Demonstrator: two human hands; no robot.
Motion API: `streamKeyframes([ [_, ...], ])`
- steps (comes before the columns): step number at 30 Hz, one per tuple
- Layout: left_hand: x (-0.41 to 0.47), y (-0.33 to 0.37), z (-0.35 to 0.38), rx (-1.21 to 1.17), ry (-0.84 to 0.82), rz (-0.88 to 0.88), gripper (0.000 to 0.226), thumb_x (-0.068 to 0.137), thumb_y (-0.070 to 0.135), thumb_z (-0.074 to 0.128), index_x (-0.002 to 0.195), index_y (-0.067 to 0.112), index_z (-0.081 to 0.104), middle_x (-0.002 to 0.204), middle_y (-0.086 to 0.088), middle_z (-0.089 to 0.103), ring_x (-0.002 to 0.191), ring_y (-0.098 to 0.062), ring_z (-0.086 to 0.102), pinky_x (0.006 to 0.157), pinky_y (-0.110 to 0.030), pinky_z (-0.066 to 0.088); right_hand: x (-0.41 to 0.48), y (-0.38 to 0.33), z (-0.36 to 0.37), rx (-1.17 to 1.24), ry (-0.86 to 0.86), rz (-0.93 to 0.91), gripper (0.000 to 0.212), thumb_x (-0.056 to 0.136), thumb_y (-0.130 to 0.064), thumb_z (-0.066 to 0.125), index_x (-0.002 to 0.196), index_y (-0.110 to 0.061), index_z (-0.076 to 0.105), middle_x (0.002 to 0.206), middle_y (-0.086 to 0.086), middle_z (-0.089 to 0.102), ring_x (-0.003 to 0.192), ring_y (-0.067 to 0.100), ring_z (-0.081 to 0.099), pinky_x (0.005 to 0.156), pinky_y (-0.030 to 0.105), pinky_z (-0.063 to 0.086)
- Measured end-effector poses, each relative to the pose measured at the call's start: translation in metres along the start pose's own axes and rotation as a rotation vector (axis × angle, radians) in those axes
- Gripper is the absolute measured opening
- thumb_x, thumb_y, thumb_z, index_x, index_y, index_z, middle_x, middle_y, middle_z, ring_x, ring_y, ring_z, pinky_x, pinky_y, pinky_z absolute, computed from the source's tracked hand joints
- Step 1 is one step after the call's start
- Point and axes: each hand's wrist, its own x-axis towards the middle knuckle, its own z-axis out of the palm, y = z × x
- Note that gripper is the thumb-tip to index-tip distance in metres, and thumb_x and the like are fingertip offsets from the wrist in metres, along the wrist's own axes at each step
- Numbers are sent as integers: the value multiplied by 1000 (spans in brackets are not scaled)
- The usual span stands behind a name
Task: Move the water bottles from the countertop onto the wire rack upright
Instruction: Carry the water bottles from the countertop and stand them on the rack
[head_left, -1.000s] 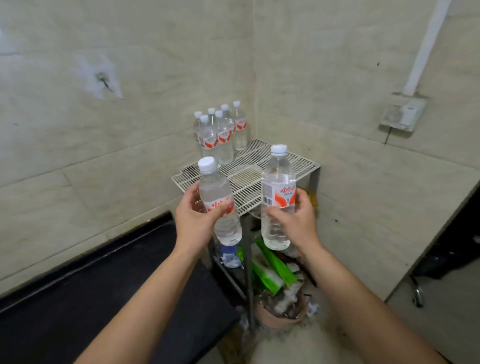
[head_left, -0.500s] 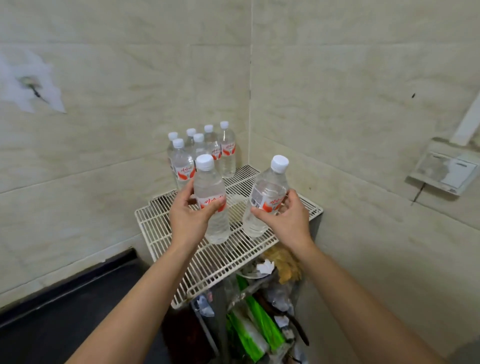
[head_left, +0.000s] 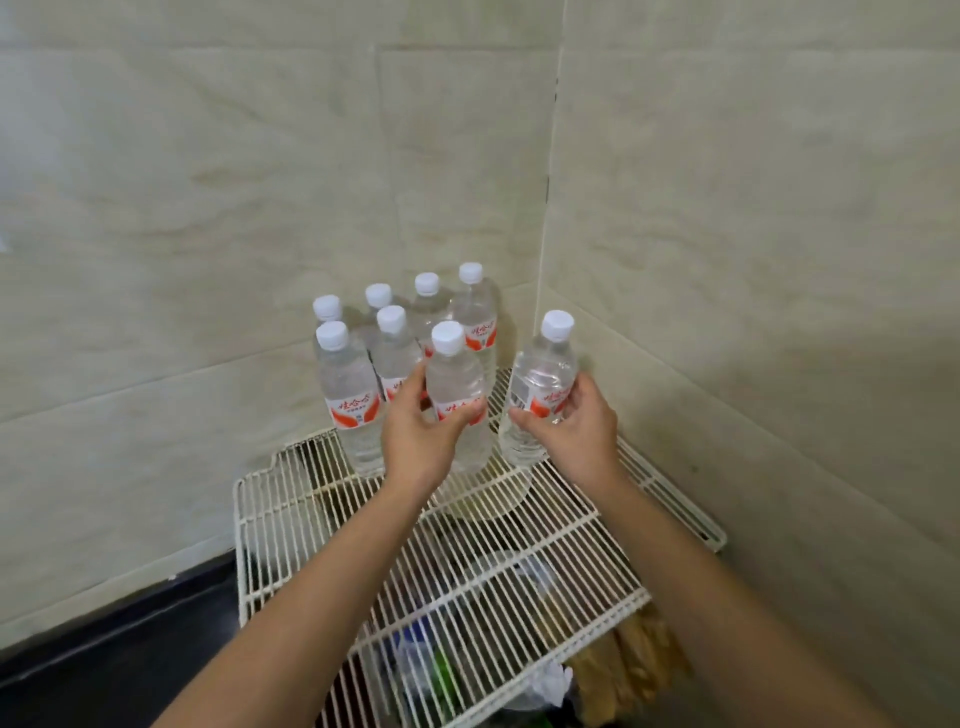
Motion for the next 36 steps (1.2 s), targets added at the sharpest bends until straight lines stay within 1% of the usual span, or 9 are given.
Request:
streamKeyframes([
  [4,6,-6,23,107,47,50,69,77,35,83,138,30,52,127,16,65,115,0,60,100,-39,53,32,11,10,-25,-48,-36,68,66,-36,94,123,-23,59,114,-5,72,100,12,70,92,42,58],
  [9,10,-5,42,184,120,97,68,80,35,81,140,32,50,126,18,65,114,5,59,100,-36,53,52,30,14,-62,-180,-66,76,62,-59,86,126,-34,55,115,-12,71,101,9,68,88,41,57],
  [12,11,-13,41,336,128,117,84,78,37,82,149,33,38,138,12,58,125,-5,55,102,-40,51,59,41,9,-64,-312,-108,87,69,-44,90,141,-34,43,132,-9,64,116,10,63,96,39,54],
  [16,4,-33,38,557,12,68,116,74,15,85,158,36,9,155,0,35,133,-23,48,94,-46,56,63,53,1,-154,-511,-156,107,70,-36,90,152,-47,21,149,-10,53,132,13,55,108,47,48],
  [21,-5,-47,44,613,99,-14,78,83,23,79,148,25,35,133,-2,58,110,-19,62,89,-39,55,62,56,6,-147,-479,-154,99,75,-25,89,154,-36,30,147,-7,56,128,6,52,106,46,51],
  [25,-5,-50,50,597,153,-165,46,89,36,73,123,11,56,107,-3,67,91,-21,68,79,-39,58,61,55,19,-150,-430,-150,88,79,-20,87,153,-25,39,144,-1,59,131,18,57,107,46,51],
  [28,-5,-55,52,554,235,-197,43,89,41,71,110,4,64,87,1,66,77,-17,67,72,-34,56,61,59,28,-171,-416,-180,93,80,-23,86,156,-28,31,149,1,51,137,21,51,105,50,52],
  [32,-1,-67,58,508,302,-168,42,90,33,71,121,3,68,105,-8,72,88,-14,66,82,-31,55,66,62,34,-213,-403,-188,91,84,-24,82,158,-27,29,146,8,50,134,26,51,104,50,52],
  [36,-3,-65,62,411,372,-242,39,88,34,73,113,4,69,87,4,67,74,-2,60,67,-11,42,69,65,42,-203,-373,-189,88,85,-25,82,156,-25,31,144,2,59,130,22,58,106,45,51],
])
